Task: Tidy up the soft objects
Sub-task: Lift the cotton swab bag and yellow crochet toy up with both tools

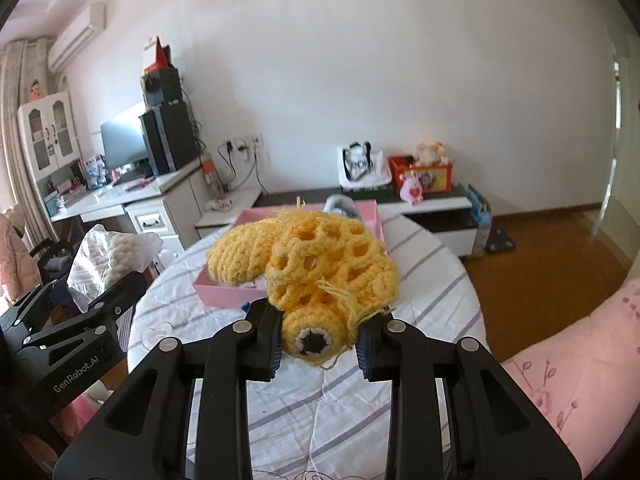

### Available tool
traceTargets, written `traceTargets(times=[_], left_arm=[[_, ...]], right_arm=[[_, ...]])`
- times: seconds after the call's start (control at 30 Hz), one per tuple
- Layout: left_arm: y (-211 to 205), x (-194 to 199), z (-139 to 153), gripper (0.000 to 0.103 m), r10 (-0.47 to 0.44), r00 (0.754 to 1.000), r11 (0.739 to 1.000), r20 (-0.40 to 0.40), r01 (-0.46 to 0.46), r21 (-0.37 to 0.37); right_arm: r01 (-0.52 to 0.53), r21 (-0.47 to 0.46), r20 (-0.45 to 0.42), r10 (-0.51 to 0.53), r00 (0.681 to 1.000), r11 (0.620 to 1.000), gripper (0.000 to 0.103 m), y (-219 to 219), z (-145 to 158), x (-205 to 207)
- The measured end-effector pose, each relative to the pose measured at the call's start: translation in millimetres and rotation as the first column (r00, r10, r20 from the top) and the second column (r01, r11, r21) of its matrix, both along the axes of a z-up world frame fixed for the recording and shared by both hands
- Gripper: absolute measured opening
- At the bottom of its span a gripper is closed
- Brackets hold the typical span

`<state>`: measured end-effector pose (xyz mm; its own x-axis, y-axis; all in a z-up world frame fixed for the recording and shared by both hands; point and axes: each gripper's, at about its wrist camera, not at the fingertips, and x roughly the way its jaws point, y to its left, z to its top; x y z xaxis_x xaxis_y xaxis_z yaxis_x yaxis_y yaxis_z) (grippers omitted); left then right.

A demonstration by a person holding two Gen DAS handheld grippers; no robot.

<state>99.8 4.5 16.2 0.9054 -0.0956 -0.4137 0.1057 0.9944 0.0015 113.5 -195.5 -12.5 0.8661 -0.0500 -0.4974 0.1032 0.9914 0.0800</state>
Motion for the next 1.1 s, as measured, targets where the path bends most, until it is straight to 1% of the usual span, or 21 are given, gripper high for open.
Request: traceTargets(times=[0.1, 0.23, 0.33, 0.53, 0.77, 1.0, 1.1], left_arm=[[3, -20, 7, 0.067, 0.003, 0.999, 1.0, 0.041, -0.003, 0.0], [5, -46, 9, 0.067, 0.0, 0.997, 1.0, 0.082, 0.0, 0.003], [12, -63, 5, 0.067, 0.008, 0.995, 1.0, 0.104, -0.008, -0.004], [8, -89, -3, 0.067, 0.016, 0.989, 1.0, 0.146, -0.015, -0.007], [1, -103, -13, 0.067, 0.012, 0.986, 1.0, 0.164, -0.011, -0.007], [4, -105, -16, 0.067, 0.015, 0.987, 1.0, 0.162, -0.014, -0.007], [5, -96, -15, 0.067, 0.017, 0.987, 1.0, 0.157, -0.016, -0.007]], right_arm=[[-0.01, -0.011, 0.035, 0.011, 0.999, 1.0, 0.027, 5, 9, -10], [-0.021, -0.024, 0.071, 0.023, 0.997, 0.999, 0.027, 10, 18, -20], [-0.031, -0.029, 0.094, 0.034, 0.995, 0.999, 0.027, 14, 23, -29], [-0.039, -0.052, 0.134, 0.045, 0.99, 0.998, 0.027, 19, 31, -43], [-0.052, -0.052, 0.142, 0.059, 0.988, 0.997, 0.027, 20, 30, -49], [-0.049, -0.055, 0.145, 0.057, 0.988, 0.997, 0.027, 17, 31, -51], [-0.047, -0.056, 0.145, 0.055, 0.988, 0.997, 0.027, 17, 31, -49]])
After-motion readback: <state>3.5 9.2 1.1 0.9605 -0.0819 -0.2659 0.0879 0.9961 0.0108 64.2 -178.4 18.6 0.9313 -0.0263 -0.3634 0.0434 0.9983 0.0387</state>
